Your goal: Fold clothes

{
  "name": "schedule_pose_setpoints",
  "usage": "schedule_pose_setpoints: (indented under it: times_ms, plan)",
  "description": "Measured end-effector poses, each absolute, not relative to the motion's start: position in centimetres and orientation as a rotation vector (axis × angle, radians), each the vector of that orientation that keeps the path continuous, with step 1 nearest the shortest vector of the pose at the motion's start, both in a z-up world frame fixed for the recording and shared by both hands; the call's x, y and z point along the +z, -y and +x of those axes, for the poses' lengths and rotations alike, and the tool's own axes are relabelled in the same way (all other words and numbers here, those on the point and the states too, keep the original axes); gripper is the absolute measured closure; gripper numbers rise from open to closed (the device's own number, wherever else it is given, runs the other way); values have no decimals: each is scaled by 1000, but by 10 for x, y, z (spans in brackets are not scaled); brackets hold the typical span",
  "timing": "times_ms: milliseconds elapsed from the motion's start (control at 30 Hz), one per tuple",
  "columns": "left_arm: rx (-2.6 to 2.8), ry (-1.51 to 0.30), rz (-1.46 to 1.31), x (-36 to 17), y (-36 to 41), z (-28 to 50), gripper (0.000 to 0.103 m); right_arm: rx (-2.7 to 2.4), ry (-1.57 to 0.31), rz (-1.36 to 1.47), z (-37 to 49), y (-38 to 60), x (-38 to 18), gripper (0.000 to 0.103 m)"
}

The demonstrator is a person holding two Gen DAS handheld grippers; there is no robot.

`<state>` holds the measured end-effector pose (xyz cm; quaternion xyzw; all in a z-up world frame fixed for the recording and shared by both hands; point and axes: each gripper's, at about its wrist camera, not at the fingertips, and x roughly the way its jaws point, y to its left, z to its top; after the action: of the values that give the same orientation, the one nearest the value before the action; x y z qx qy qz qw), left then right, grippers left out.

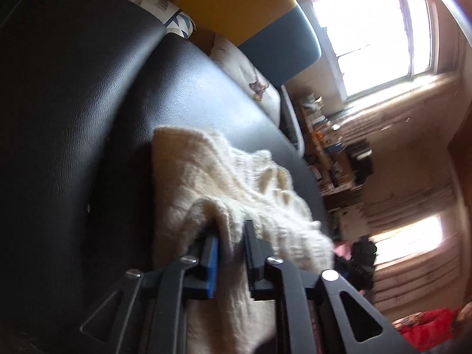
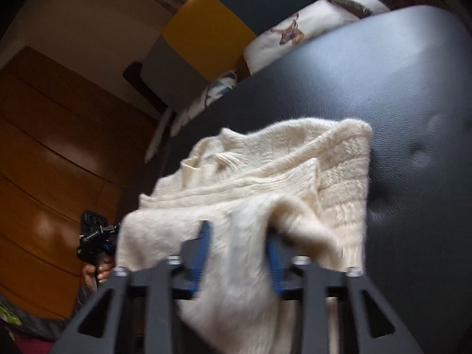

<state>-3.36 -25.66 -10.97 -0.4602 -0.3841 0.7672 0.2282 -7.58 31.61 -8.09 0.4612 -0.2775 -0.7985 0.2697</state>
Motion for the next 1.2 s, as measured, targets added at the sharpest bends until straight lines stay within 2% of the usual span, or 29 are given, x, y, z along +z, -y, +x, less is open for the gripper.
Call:
schedule_pose_setpoints:
  times_ms: [33,67,267,333,400,467,533,633,900,1000,1067,1100,1167,1200]
  plan:
    - [2118,1056,-1256,-106,257,-30,82,-2150,749,1238,-70,-318,-76,41]
    - [2111,1058,-1243,-103,258,-26,79,-2144,744,1235,-63,-319,-73,39]
    - [2039,1105,-1234,-106,261,-4,68,-2097,697,1257,-41,-304,-83,39]
    - [2041,1107,-1258,-112,259,-1,67,-2106,672,1262,-45,-294,-91,39]
    - [2029,1124,-1266,-116,256,-1,67,-2132,603,1275,-47,-285,-95,45]
    - [2013,1134,-1268,-117,251,-3,66,-2130,555,1287,-51,-278,-96,68]
    - [2006,1093,-1283,-115,243,-3,70,-2123,525,1290,-52,-275,-95,79]
    - [2015,1007,-1310,-116,231,-6,98,-2123,530,1254,-52,-277,-85,84]
    - [1943,1121,-1088,-70,232,-54,97,-2203,661,1038,-107,-303,-35,86]
    - [1996,1190,-1091,-70,235,-86,96,-2249,731,1038,-146,-311,-38,85]
    - [2018,1258,-1198,-84,232,-108,78,-2266,813,1064,-165,-317,-50,79]
    - [2026,1291,-1256,-91,231,-118,78,-2276,777,1067,-160,-315,-49,74]
    - [2073,1289,-1311,-98,230,-120,78,-2294,706,1074,-151,-309,-48,45]
    - [2107,1282,-1318,-101,230,-116,78,-2302,670,1077,-146,-307,-47,43]
